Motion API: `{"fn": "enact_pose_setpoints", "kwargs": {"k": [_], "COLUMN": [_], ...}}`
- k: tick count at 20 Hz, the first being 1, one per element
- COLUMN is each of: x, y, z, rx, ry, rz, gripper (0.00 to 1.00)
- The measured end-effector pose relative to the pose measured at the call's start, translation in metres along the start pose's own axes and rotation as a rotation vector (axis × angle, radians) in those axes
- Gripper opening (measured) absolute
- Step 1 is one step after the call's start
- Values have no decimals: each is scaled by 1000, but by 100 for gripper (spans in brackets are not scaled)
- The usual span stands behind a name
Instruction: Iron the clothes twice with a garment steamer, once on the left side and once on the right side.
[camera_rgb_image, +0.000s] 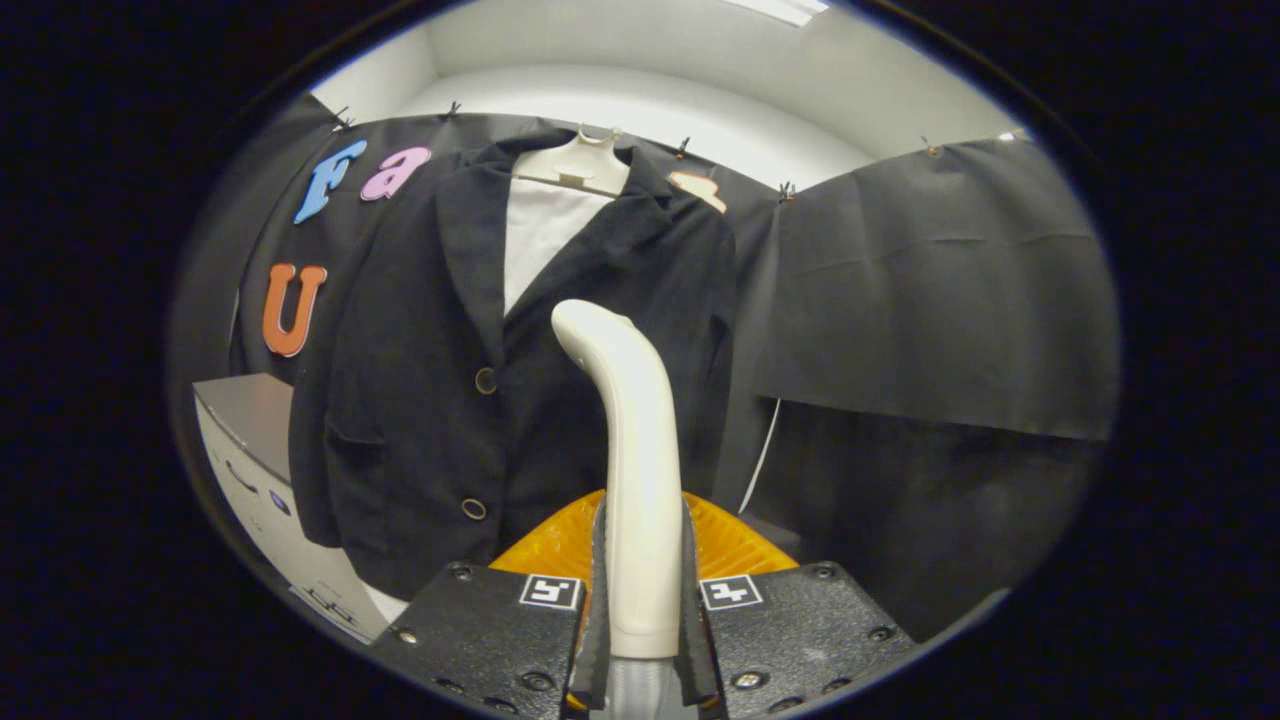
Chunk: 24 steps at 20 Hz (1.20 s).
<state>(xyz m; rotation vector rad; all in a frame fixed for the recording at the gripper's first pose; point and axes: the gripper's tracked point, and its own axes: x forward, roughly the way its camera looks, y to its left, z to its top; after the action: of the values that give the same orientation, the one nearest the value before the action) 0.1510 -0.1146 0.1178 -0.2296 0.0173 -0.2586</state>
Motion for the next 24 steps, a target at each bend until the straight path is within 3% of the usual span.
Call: {"fn": "enact_pose_setpoints", "kwargs": {"k": [10, 24], "x": [-26, -49], "y": [5, 18], "z": [-74, -147], "rx": [-22, -76], "ry": [150, 265], "rz": [5, 39], "gripper": [30, 30]}}
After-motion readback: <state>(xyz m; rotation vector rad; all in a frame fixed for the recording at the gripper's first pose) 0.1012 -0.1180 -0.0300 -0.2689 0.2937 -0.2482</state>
